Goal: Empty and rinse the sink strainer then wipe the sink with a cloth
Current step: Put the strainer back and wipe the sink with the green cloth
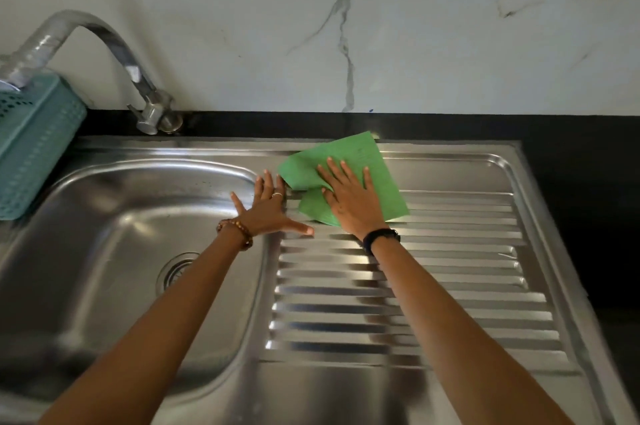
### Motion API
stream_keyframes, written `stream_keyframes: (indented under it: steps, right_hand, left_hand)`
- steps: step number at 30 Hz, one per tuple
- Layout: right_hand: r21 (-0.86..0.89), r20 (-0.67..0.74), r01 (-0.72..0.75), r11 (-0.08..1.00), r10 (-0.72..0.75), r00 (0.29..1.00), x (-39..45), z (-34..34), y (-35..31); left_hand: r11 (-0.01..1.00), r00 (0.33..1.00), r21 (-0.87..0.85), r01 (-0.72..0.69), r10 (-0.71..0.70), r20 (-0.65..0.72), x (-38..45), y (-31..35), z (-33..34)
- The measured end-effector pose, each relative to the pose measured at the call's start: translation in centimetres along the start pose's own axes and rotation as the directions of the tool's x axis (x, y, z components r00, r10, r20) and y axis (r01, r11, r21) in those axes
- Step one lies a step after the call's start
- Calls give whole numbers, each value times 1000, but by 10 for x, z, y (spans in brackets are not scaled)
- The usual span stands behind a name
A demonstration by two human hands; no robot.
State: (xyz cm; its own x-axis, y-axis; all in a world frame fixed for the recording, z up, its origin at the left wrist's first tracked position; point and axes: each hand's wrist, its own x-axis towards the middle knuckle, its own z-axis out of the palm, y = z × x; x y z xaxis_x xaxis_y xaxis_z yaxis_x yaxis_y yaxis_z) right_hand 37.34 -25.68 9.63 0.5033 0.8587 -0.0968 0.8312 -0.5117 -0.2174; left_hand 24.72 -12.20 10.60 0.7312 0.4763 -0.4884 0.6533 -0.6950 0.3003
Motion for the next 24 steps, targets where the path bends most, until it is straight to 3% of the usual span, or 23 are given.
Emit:
stream_keyframes:
  steps: [3,9,13,20,24]
  right_hand:
    - [45,-22,-69,997,70,997,-20,-11,63]
    - [48,-30,-274,960,276,961,-77,-40,201]
    - [40,-17,-297,954,298,954,-82,-41,202]
    - [27,-48,-362,932,363,931,-158,-16,169]
    - [-2,-64,-402,916,401,914,-144,-21,171]
  left_hand:
    - [999,998,-29,12,-14,-58,-4,39,11]
    - [970,970,-70,-233,227,-85,-11,146,59]
    - [970,970,-23,-243,243,6,-17,177,78]
    - [975,979,88,-202,204,-15,-17,175,83]
    - [977,981,92,-192,193,-9,-13,173,85]
